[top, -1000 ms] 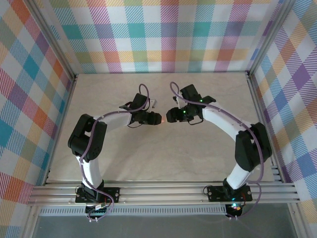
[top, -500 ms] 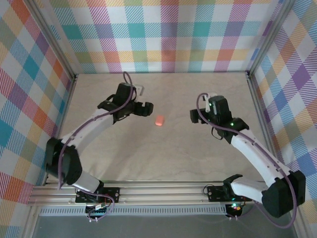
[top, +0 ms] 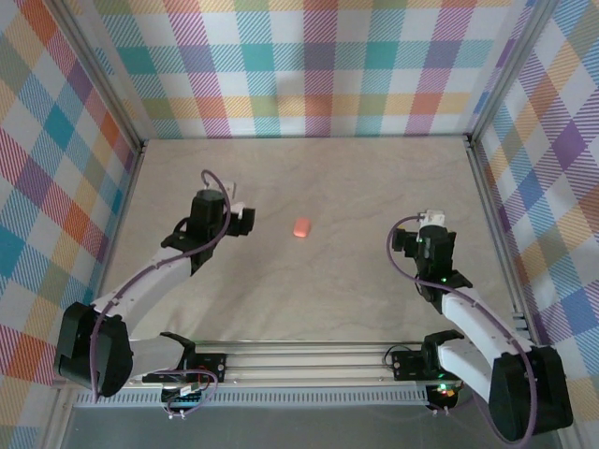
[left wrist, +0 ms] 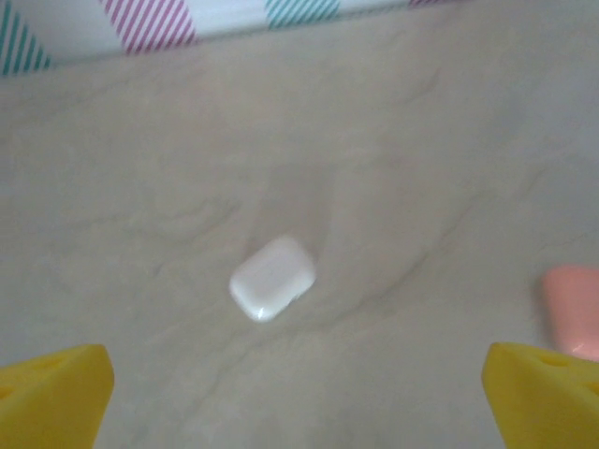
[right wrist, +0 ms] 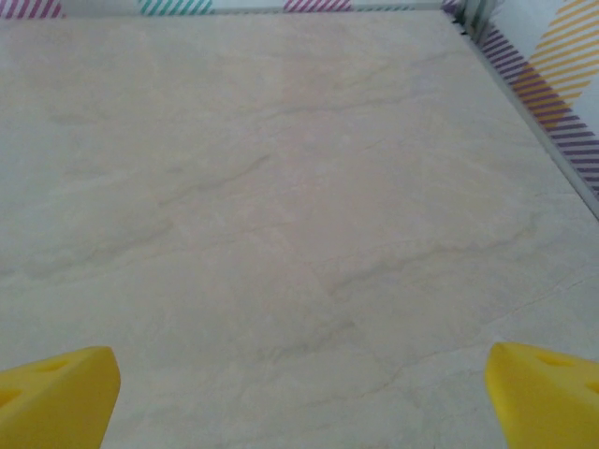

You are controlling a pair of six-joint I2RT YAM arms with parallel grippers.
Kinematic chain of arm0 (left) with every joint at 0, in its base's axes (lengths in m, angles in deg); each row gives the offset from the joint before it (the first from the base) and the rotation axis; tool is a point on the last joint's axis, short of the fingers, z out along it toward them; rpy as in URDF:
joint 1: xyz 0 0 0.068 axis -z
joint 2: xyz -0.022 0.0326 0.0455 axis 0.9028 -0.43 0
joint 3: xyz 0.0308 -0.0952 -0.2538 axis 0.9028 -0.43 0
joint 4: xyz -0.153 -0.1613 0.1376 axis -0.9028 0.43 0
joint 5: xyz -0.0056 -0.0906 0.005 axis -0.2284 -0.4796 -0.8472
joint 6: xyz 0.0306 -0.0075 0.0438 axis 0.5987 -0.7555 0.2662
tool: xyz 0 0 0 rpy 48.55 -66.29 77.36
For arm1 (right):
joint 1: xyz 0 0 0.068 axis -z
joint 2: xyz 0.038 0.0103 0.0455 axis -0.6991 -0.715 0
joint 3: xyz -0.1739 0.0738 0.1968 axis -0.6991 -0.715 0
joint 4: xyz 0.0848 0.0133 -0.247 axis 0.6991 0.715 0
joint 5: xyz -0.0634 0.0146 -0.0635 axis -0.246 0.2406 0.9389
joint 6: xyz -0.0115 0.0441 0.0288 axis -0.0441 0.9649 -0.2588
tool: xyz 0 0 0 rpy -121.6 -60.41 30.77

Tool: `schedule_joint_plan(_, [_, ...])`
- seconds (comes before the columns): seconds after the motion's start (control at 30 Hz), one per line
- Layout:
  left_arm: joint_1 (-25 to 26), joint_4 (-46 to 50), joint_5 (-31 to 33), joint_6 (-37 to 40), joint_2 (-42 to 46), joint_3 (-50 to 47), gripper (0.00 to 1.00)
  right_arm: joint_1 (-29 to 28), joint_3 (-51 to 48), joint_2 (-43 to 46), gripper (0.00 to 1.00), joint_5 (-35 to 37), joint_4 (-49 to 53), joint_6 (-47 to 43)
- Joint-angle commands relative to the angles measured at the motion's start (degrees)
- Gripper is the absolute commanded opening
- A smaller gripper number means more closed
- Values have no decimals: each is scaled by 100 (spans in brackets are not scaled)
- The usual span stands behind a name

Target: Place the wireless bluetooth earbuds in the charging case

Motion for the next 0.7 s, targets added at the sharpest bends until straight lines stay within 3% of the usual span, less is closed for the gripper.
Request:
schedule_joint_plan(0.0, [-206, -992, 430, -53, 171, -510, 100, 110, -10, -432, 100, -366, -1418, -188])
schedule_joint_plan(0.17, [-466, -2627, 168, -97, 146, -1517, 100, 303, -299, -1226, 100, -698, -2755, -402])
schedule_joint_plan(0.33, [-513, -3373, -72, 70, -115, -1927, 100, 721, -585, -1563, 100, -1330, -3569, -277])
schedule_joint_plan(0.67, [-793, -5325, -309, 543, -794, -2641, 100, 800, -547, -2674, 100, -1566, -4707, -519])
